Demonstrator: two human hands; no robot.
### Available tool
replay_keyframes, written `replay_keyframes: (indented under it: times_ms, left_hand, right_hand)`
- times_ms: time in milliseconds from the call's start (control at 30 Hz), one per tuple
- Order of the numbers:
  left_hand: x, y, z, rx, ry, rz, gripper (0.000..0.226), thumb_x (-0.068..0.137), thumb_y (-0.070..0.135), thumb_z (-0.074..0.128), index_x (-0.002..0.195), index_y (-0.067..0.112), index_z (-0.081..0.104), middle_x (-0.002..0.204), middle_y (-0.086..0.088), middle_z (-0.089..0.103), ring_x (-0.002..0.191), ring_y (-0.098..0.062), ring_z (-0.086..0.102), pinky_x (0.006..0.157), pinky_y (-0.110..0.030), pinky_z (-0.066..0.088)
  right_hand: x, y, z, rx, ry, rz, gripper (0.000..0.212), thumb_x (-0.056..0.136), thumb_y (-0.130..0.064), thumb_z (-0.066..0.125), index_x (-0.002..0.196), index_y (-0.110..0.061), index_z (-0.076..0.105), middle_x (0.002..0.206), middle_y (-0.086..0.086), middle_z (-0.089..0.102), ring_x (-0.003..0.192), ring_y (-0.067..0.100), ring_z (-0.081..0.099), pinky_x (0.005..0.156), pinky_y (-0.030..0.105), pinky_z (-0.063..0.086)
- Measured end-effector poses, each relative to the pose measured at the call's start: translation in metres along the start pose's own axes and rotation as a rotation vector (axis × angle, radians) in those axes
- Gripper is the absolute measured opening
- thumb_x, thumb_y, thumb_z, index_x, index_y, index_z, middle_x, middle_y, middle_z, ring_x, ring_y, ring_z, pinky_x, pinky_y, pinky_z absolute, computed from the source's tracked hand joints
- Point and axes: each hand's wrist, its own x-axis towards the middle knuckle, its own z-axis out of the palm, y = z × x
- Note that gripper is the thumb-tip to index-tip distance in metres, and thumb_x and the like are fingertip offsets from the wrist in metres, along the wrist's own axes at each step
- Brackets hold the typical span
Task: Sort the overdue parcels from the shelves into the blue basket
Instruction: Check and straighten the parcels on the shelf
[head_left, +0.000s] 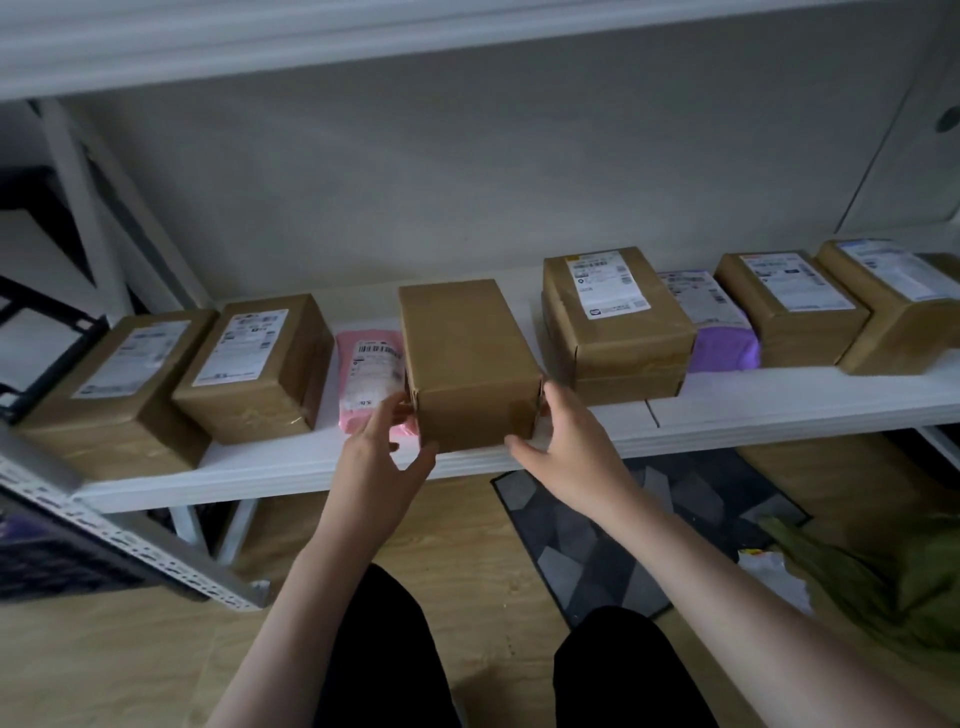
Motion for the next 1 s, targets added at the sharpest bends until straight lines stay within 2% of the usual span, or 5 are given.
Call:
replay_keyframes:
  times_ms: [400, 633, 733, 833, 1000]
  left_hand:
    - [-0.006, 0.012, 0.040, -0.101, -0.099, 0.008, 0.066, 0.089, 0.023, 0.075, 0.149, 0.024, 0.045, 0.134, 0.009, 0.059, 0.120, -0.006, 0.056, 0.101, -0.035, 0.053]
    - [0.015, 0.038, 0.017, 0.106, -0.042, 0.145, 0.095, 0.084, 0.025, 0.081, 0.159, 0.018, 0.022, 0.161, -0.005, 0.028, 0.144, -0.026, 0.035, 0.113, -0.040, 0.038]
    - [0.032, 0.045, 0.015, 0.221, -0.094, 0.189, 0.085, 0.087, 0.033, 0.077, 0.157, 0.019, 0.031, 0.162, -0.001, 0.027, 0.146, -0.026, 0.034, 0.117, -0.047, 0.037]
    - [0.035, 0.043, 0.017, 0.261, -0.138, 0.210, 0.079, 0.088, 0.036, 0.075, 0.155, 0.016, 0.039, 0.160, 0.002, 0.034, 0.142, -0.025, 0.040, 0.115, -0.048, 0.041]
    - [0.028, 0.033, 0.012, 0.279, -0.087, 0.224, 0.078, 0.090, 0.038, 0.073, 0.155, 0.015, 0.038, 0.161, 0.002, 0.034, 0.142, -0.023, 0.042, 0.114, -0.041, 0.041]
  right_hand:
    - [-0.029, 0.045, -0.012, -0.056, 0.026, 0.025, 0.074, 0.095, -0.037, 0.068, 0.157, -0.022, 0.029, 0.125, -0.012, 0.050, 0.117, 0.004, 0.049, 0.080, 0.003, 0.036]
    - [-0.043, 0.060, 0.005, 0.239, 0.097, 0.255, 0.012, 0.093, -0.021, 0.071, 0.104, -0.025, 0.068, 0.087, -0.016, 0.069, 0.080, -0.003, 0.063, 0.069, 0.012, 0.045]
    - [-0.040, 0.060, 0.020, 0.307, -0.002, 0.312, 0.017, 0.094, -0.020, 0.067, 0.084, -0.033, 0.066, 0.074, -0.028, 0.064, 0.076, -0.008, 0.061, 0.075, 0.022, 0.042]
    - [-0.030, 0.049, 0.022, 0.518, 0.028, 0.373, 0.017, 0.093, -0.019, 0.070, 0.109, -0.017, 0.074, 0.104, -0.004, 0.076, 0.097, 0.007, 0.069, 0.090, 0.027, 0.054]
    - [-0.025, 0.046, 0.018, 0.547, 0.045, 0.412, 0.021, 0.090, -0.026, 0.073, 0.103, -0.010, 0.073, 0.094, 0.008, 0.074, 0.095, 0.020, 0.071, 0.088, 0.036, 0.058]
